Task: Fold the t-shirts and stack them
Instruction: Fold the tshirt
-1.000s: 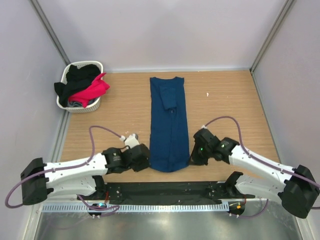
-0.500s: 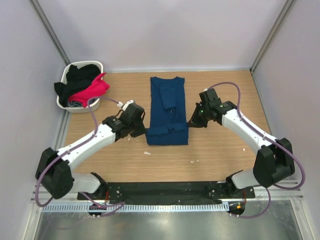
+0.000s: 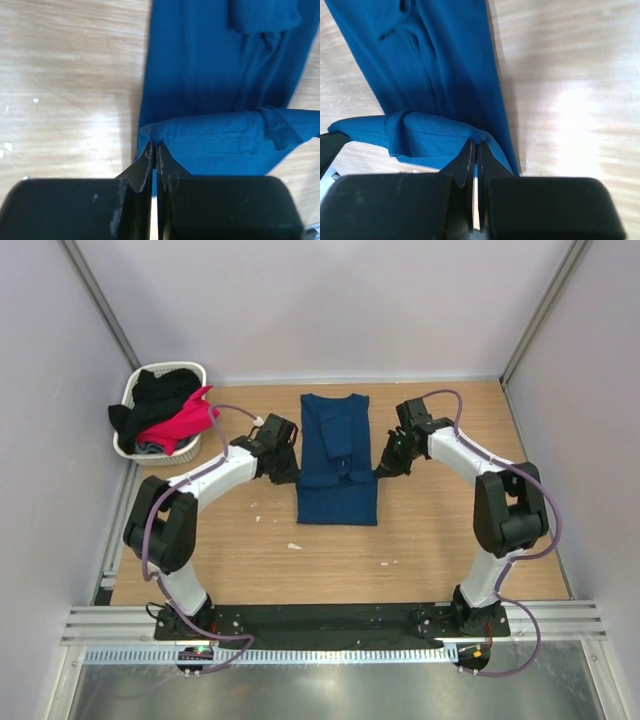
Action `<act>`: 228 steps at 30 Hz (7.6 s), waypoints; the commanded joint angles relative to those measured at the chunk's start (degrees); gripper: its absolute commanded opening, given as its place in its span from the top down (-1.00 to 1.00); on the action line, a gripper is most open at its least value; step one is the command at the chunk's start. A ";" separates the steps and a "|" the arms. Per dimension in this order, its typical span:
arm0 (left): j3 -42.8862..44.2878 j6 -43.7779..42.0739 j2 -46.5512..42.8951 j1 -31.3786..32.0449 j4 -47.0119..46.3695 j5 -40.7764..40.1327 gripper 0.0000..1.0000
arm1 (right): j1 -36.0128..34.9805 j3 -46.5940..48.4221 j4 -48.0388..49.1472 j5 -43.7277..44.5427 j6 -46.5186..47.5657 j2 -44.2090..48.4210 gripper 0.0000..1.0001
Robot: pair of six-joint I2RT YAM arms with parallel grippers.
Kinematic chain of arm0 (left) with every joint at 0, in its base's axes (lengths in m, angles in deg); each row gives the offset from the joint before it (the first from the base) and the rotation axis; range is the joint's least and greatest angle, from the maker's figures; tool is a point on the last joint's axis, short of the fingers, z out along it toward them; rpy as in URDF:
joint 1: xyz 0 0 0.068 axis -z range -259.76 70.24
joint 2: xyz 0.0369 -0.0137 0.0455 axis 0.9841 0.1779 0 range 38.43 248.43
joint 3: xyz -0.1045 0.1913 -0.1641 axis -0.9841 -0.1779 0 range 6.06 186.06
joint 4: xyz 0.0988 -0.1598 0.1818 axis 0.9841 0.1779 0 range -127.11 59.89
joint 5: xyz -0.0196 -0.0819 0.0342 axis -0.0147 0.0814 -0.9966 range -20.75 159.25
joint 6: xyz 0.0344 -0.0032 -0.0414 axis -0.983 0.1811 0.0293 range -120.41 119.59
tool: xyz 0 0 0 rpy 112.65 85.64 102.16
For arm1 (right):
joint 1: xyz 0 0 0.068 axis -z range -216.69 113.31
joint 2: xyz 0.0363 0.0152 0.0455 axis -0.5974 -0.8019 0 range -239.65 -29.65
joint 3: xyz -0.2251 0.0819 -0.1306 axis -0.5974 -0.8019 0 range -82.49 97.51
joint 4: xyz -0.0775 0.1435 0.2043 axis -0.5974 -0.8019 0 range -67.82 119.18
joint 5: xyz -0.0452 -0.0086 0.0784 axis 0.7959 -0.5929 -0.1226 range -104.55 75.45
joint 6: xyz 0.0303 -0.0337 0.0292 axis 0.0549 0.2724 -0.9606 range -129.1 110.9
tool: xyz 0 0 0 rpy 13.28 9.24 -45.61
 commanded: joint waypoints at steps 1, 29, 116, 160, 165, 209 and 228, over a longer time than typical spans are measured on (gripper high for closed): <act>3.21 -3.03 2.39 -1.72 -1.96 1.25 0.99 | 0.56 4.33 2.39 -0.94 2.52 -2.67 0.98; 13.50 -6.63 14.26 -3.83 -2.06 2.05 0.99 | 1.70 13.91 3.01 -1.03 3.93 -14.71 0.98; -21.74 0.84 -27.13 -3.04 -5.57 -9.73 -1.00 | -18.60 19.19 4.92 17.78 42.52 -19.29 0.98; -9.65 -4.87 -10.55 -3.39 -19.98 0.11 -0.99 | -8.58 25.16 21.03 14.80 23.18 -27.19 -0.55; -1.89 -6.98 -4.21 -3.30 -20.60 4.93 -0.99 | -8.40 27.08 19.27 11.72 23.09 -22.82 -0.61; -13.39 -1.45 -2.88 1.53 -11.28 -1.12 -0.21 | -6.38 -15.09 16.80 5.47 -6.70 3.92 -0.12; -14.97 -0.48 1.87 0.83 -15.15 1.08 0.15 | -6.82 -18.60 18.21 6.44 -7.85 4.00 0.16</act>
